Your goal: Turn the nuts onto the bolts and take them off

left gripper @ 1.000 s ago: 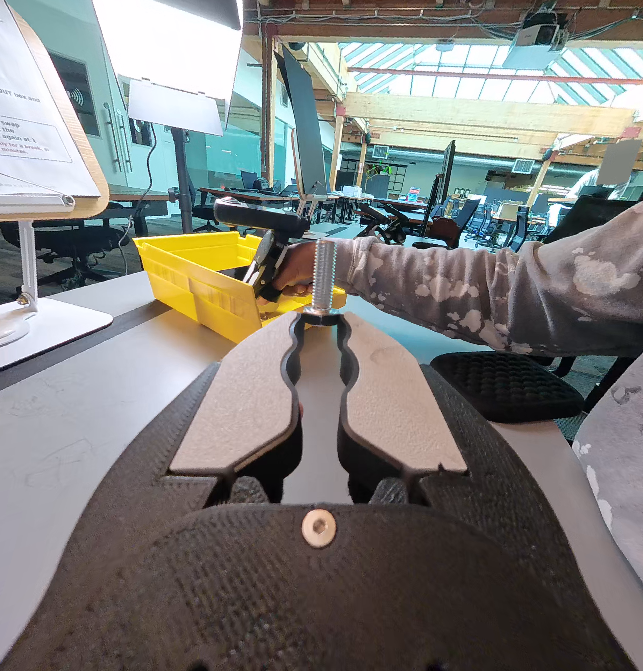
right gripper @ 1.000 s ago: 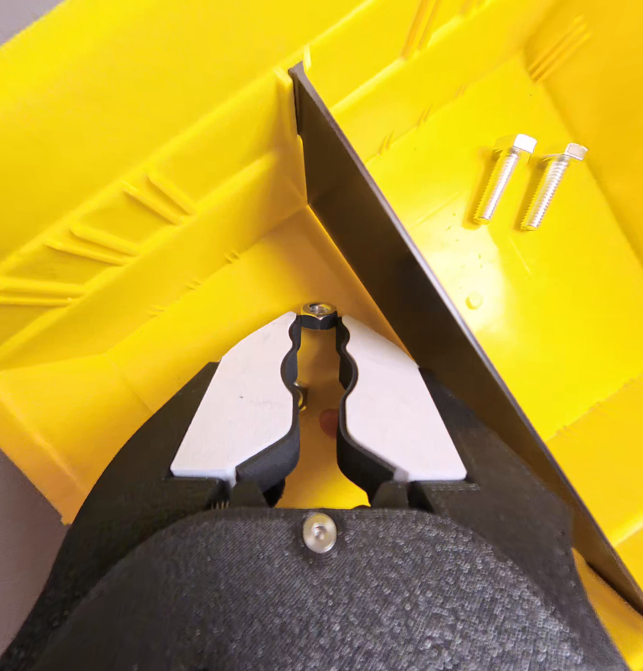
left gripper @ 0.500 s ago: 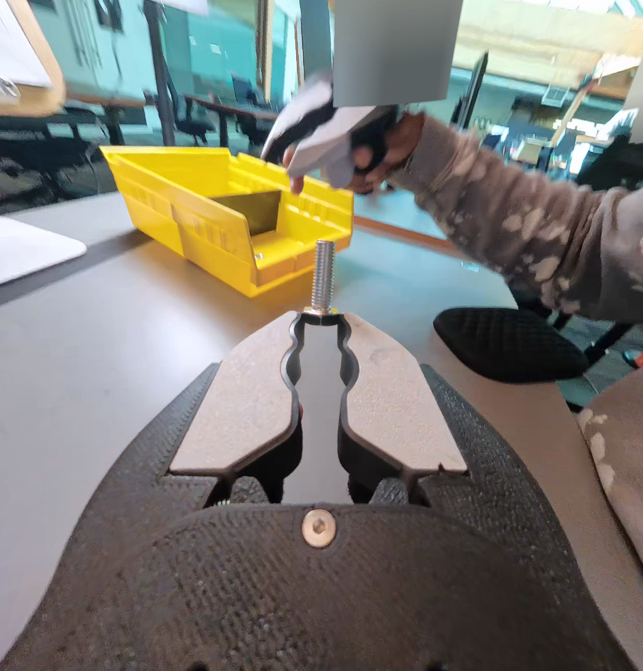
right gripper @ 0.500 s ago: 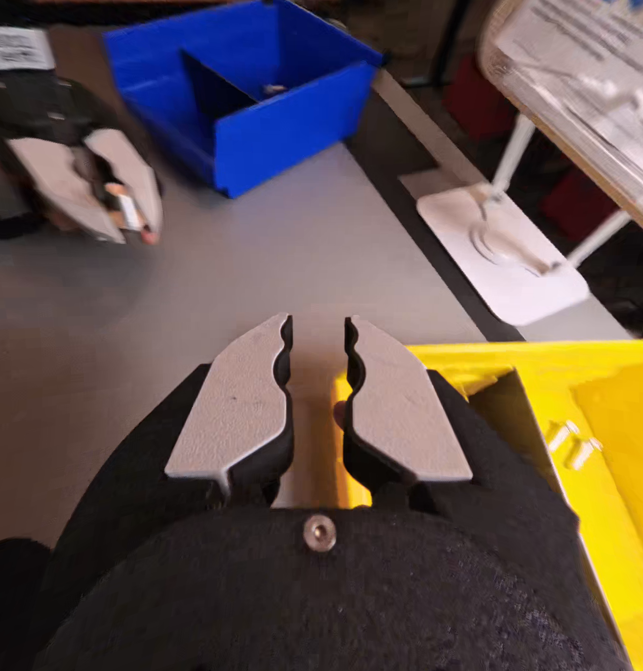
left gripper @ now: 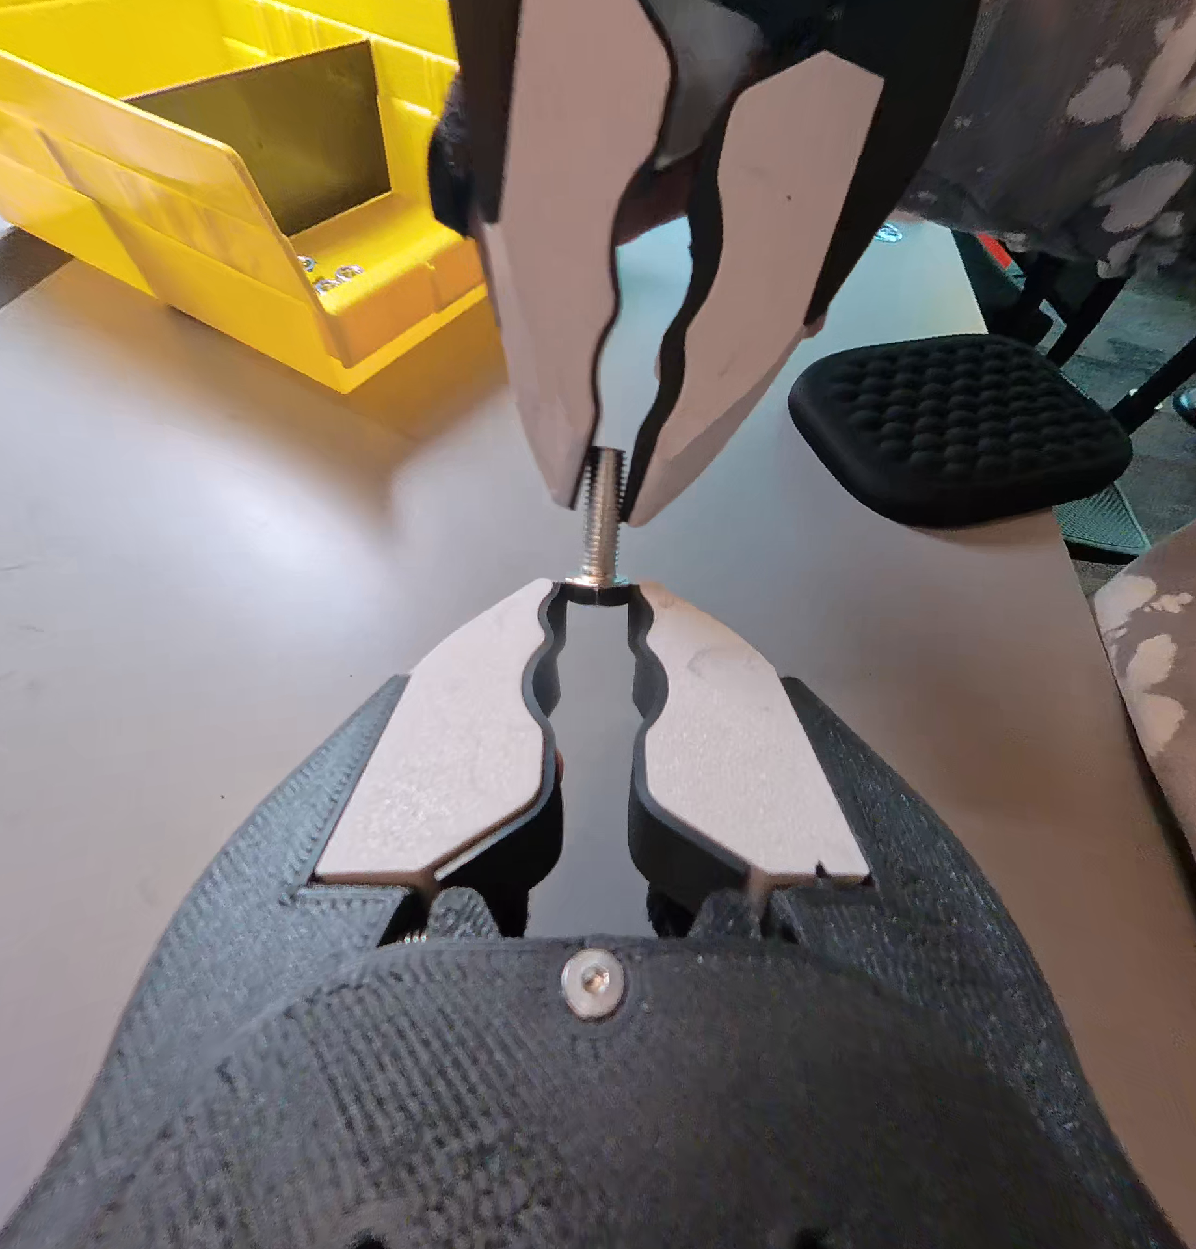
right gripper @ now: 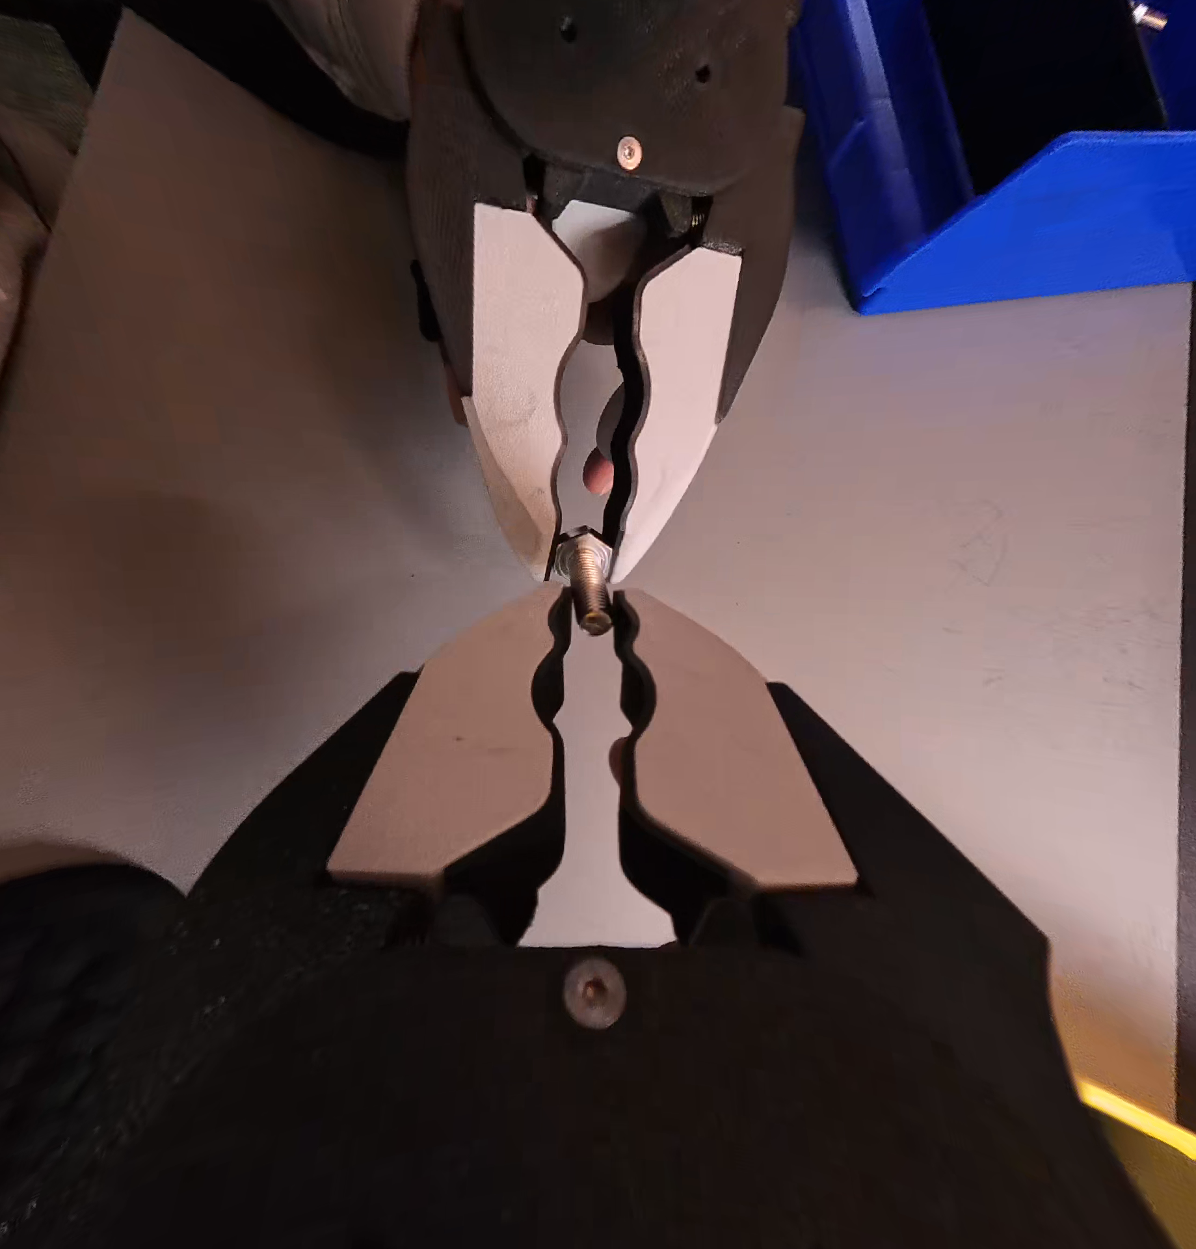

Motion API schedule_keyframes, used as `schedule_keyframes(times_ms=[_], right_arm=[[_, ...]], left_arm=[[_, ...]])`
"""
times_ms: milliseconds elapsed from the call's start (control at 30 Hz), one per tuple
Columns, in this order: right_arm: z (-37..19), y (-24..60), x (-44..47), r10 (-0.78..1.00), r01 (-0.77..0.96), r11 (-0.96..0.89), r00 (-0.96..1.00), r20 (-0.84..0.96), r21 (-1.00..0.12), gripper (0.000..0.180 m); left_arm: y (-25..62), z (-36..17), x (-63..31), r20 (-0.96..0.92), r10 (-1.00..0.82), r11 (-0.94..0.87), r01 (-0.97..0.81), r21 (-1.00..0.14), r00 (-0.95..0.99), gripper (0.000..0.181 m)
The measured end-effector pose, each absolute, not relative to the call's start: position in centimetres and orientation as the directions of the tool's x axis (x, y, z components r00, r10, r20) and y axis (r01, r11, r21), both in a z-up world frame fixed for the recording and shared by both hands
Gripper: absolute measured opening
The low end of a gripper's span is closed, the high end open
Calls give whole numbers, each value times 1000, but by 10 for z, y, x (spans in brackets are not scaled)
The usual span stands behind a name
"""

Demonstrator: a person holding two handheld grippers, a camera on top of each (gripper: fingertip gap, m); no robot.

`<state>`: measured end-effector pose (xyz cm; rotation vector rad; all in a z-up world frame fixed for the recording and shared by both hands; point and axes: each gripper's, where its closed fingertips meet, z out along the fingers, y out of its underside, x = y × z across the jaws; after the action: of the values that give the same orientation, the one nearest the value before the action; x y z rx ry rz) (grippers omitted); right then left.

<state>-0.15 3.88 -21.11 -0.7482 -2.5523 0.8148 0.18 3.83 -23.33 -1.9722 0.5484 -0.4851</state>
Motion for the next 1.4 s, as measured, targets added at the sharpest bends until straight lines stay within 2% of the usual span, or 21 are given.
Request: schedule_keyframes(times_ms=[167, 333, 433, 567, 667, 767, 833, 900, 1000, 1167, 1367, 1400], right_arm=[[-212, 42, 3, 591, 394, 698, -788, 172, -598, 10], [-214, 39, 2, 581, 390, 721, -790, 195, -572, 17], [-217, 38, 2, 571, 387, 738, -795, 206, -552, 10], [-191, 54, -6, 616, 383, 702, -750, 242, -601, 9], [-150, 119, -25, 736, 420, 634, -585, 340, -650, 10], [-115, 240, -44, 864, 531, 500, -244, 441, -685, 10], [-114, 321, -46, 902, 620, 356, -32, 431, -699, 10], [-132, 389, -42, 897, 709, 220, 124, 425, -671, 10], [-182, 445, -43, 905, 797, 67, 205, 373, -600, 10], [-250, 487, -44, 901, 908, -16, 194, 388, -418, 10], [-289, 486, -32, 930, 968, -47, 133, 344, -247, 10], [-288, 486, -33, 929, 967, -38, 126, 348, -250, 10]], left_arm=[[37, -228, 2, 120, -582, -398, -153, -905, 804, 19], [36, -232, 4, 103, -585, -406, -181, -896, 804, 19], [36, -231, 3, 96, -583, -401, -183, -897, 807, 19], [44, -206, -12, 80, -501, -285, -77, -955, 862, 23], [46, -185, -39, 52, -404, -181, -24, -983, 913, 29], [47, -174, -61, 46, -326, -116, 9, -993, 944, 31], [47, -172, -69, 36, -293, -96, 8, -995, 956, 30], [48, -175, -72, 34, -277, -98, 7, -995, 960, 30], [49, -180, -76, 36, -262, -106, 8, -994, 964, 28], [52, -189, -86, 47, -243, -125, 17, -992, 969, 26], [53, -191, -85, 46, -254, -133, 13, -991, 966, 25], [53, -191, -84, 47, -257, -134, 12, -991, 965, 25]])
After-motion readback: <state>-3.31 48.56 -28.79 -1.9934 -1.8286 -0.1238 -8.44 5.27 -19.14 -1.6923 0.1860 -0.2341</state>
